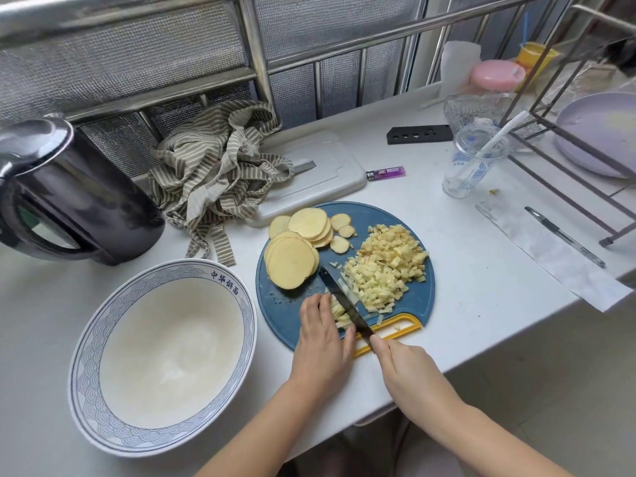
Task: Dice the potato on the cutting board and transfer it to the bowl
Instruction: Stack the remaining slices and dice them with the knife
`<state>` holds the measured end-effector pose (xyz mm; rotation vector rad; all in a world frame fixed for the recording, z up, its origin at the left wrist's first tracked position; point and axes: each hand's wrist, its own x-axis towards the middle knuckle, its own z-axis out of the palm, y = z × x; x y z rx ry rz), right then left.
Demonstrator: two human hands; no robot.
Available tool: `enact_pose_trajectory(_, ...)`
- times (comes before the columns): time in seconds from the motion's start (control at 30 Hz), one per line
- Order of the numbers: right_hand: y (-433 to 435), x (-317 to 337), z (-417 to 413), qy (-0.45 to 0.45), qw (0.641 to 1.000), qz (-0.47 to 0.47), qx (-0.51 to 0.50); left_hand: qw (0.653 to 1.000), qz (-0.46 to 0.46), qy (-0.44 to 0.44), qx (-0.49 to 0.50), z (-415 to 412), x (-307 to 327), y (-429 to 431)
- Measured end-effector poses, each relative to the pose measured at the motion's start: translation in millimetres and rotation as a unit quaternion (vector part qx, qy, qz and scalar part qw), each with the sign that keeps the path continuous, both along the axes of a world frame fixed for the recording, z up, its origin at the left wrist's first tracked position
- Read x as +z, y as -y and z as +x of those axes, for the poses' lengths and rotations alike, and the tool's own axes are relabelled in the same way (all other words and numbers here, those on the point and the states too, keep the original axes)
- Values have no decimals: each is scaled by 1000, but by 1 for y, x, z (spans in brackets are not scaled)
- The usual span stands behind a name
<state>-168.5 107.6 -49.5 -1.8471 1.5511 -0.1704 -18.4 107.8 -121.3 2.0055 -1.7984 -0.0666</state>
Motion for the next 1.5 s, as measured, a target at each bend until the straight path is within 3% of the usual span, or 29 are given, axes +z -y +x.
enact_pose_trajectory(0.13, -4, 0, 5, 3, 1000, 7, -1, 1000, 3, -10, 6, -1, -2, 0)
enact_pose_trajectory(0.3, -6, 5, 12, -148, 987, -52, 45, 1000, 2, -23, 21, -5, 1, 2)
enact_pose_trajectory(0.4, -7, 6, 13, -175, 982, -58, 51, 999, 8, -24, 25, -6, 1, 3)
enact_pose_trajectory(0.5, -2, 4, 9, -144, 989, -34, 18, 999, 10, -22, 29, -7, 2, 3)
enact_pose_trajectory(0.67, 3, 6, -6, 5, 999, 39, -38, 999, 10, -12, 31, -9, 0, 3)
enact_pose_trajectory(0.8, 0, 10, -18, 58, 994, 41, -81, 1000, -7, -6, 22, -6, -2, 3)
enact_pose_trajectory(0.93, -1, 11, -17, 55, 995, 42, -75, 1000, -15, -22, 11, -4, -1, 2)
enact_pose_trajectory(1.3, 9, -16, 7, -114, 992, -56, 6, 992, 20, -127, -19, 13, 12, -6)
enact_pose_trajectory(1.5, 13, -15, -4, -42, 998, -35, -20, 988, 37, -145, -31, 18, 21, -9)
